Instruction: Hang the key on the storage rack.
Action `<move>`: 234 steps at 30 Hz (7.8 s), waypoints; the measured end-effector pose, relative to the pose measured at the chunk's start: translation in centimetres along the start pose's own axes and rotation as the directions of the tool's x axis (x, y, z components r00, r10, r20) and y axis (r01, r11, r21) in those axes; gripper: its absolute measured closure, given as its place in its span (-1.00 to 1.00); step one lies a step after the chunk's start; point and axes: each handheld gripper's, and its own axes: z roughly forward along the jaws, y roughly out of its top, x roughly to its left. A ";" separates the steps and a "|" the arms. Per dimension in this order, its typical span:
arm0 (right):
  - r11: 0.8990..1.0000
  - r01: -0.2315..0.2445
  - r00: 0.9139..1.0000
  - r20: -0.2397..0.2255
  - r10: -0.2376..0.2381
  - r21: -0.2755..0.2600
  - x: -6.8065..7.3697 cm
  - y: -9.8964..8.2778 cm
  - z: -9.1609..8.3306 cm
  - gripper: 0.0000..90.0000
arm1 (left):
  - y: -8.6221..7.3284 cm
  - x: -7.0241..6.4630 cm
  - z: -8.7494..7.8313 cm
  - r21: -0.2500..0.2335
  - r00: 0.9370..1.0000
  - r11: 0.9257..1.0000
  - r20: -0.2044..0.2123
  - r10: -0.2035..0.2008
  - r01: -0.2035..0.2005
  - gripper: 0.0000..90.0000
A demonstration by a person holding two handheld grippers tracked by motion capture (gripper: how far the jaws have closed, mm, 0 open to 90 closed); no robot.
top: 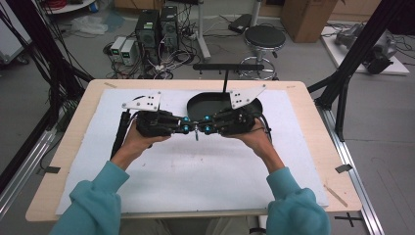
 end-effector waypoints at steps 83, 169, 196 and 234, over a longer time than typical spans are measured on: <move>0.966 -0.195 0.879 0.467 0.095 0.171 -8.9 3.3 -10.5 0.98 | -16.6 -6.8 -12.5 -0.221 0.717 0.975 -0.684 -0.133 -0.030 -0.96; 0.899 -0.369 0.697 0.711 0.099 0.236 -15.7 1.6 -9.5 0.97 | -17.0 -7.0 -12.6 -0.245 0.701 0.969 -0.698 -0.145 -0.044 -0.96; 0.973 -0.228 0.707 0.681 0.192 -0.038 -6.3 2.1 -10.3 -0.98 | -17.0 -7.0 -12.6 -0.253 0.691 0.966 -0.706 -0.153 -0.045 -0.96; 0.963 -0.031 0.643 0.732 0.226 -0.269 7.8 -19.5 -11.0 -0.98 | -17.0 -7.4 -12.6 -0.240 0.683 0.969 -0.717 -0.140 -0.053 -0.96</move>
